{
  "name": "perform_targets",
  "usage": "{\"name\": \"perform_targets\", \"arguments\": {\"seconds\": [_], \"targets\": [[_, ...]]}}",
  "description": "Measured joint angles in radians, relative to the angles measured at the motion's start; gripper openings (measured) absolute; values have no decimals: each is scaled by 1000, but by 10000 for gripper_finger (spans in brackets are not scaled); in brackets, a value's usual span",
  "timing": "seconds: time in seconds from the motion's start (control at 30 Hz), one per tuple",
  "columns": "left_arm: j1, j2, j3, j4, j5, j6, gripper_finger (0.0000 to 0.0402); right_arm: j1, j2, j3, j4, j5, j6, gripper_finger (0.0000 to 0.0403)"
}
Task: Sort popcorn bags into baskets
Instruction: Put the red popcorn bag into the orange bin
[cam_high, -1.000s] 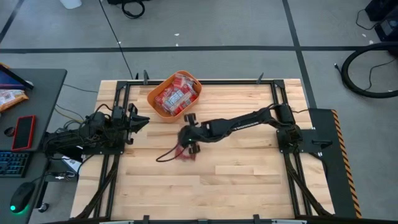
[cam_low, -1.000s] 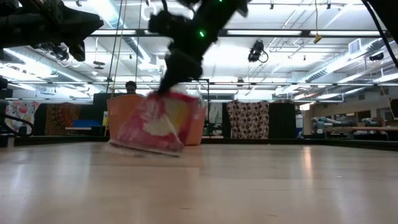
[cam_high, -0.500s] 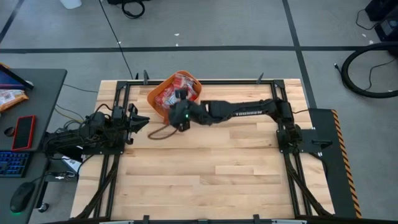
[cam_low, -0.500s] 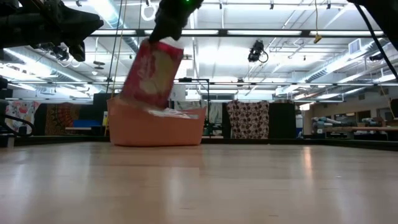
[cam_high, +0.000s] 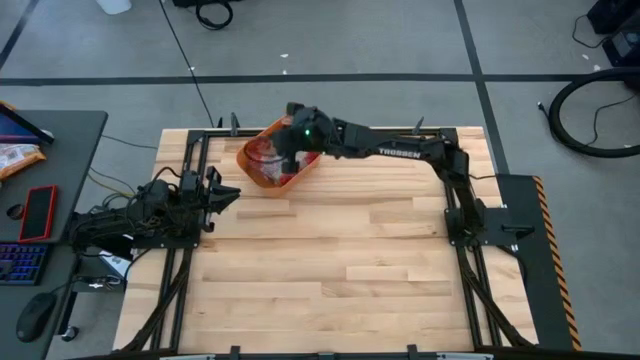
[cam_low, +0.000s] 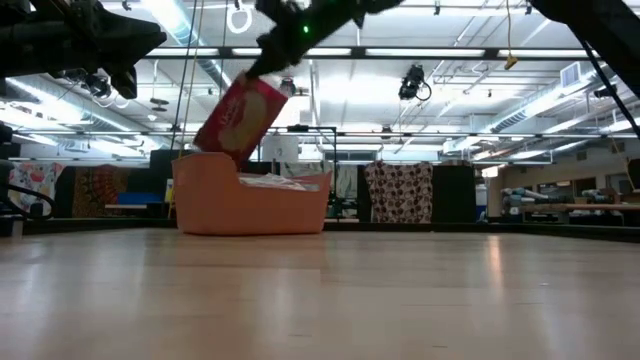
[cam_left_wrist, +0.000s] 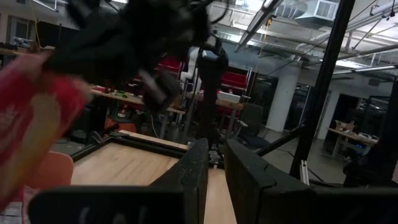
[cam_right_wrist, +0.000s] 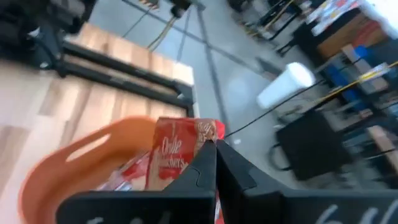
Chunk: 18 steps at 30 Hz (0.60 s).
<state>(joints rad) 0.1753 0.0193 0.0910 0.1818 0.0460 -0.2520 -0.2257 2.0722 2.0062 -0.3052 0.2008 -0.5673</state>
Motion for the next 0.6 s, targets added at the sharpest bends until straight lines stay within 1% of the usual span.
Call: {"name": "perform_targets", "arguments": {"seconds": [0.1,0.17,0.27,0.6], "targets": [[0,0,0,0,0,1,57,-42,3,-41,-2,-76,42,5],[0,0,0,0,0,1,57,-67,3,-75,6,-94,56,5],[0,0,0,0,0,1,57,-106,4,-126,5,-95,82,5],[0,0,0,0,0,1,57,-203,4,-270,120,-91,104,20]]}}
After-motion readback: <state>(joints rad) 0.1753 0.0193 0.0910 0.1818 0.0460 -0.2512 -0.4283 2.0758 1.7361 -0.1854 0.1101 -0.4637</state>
